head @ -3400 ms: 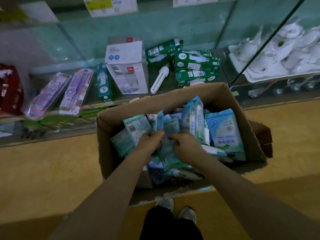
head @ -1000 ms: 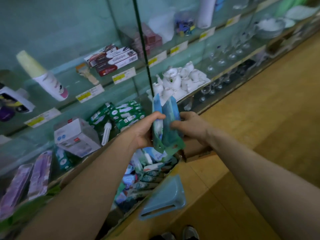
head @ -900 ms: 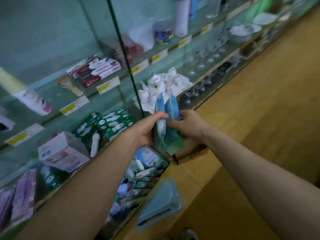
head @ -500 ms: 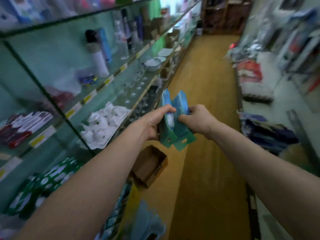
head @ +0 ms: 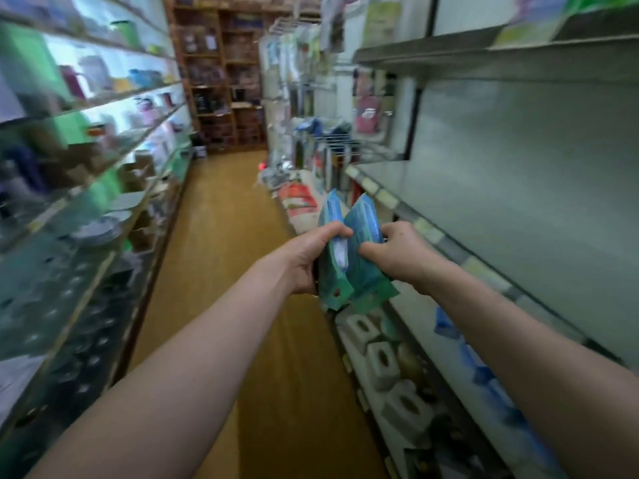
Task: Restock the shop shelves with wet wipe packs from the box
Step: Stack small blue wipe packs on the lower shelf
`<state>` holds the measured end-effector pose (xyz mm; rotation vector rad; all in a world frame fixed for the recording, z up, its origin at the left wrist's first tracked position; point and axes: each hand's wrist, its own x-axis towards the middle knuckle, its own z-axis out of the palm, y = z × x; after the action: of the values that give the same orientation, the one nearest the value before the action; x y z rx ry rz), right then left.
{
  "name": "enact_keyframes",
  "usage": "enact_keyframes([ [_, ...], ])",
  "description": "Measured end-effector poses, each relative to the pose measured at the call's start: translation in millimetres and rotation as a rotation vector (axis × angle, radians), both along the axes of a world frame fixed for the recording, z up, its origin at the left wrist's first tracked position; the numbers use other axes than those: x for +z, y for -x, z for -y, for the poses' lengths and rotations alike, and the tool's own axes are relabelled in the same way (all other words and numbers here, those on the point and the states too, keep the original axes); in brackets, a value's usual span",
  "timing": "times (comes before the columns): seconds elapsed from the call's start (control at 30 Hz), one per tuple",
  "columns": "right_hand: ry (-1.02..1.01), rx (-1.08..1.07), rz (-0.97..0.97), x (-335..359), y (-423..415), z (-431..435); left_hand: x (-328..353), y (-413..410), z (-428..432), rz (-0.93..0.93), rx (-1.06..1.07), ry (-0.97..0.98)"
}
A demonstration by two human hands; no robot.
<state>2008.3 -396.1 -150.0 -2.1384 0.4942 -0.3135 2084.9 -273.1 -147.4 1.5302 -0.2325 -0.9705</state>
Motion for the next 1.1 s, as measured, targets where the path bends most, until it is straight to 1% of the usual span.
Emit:
enact_keyframes([
  [0.17,0.001,-0.186,-0.015,16,72,82,15,58,97,-0.001,-0.149,0.035],
  [0.33,0.024,-0.318,-0.014,31,137,138,28,110,168,0.090,-0.268,0.007],
  [0.5,0.015,-0.435,0.017,40,193,173,39,157,221,0.084,-0.426,-0.019],
  [0.83,-0.002,-0.731,-0.034,41,295,215,33,237,305,0.095,-0.789,-0.023],
  [0.9,0.044,-0.803,-0.056,38,314,220,30,252,316,0.086,-0.839,-0.016],
  [0.97,0.152,-0.866,-0.117,32,335,223,25,265,326,0.086,-0.854,-0.010],
  [1.1,0.487,-0.952,-0.405,15,380,224,16,283,338,0.034,-0.833,-0.016],
])
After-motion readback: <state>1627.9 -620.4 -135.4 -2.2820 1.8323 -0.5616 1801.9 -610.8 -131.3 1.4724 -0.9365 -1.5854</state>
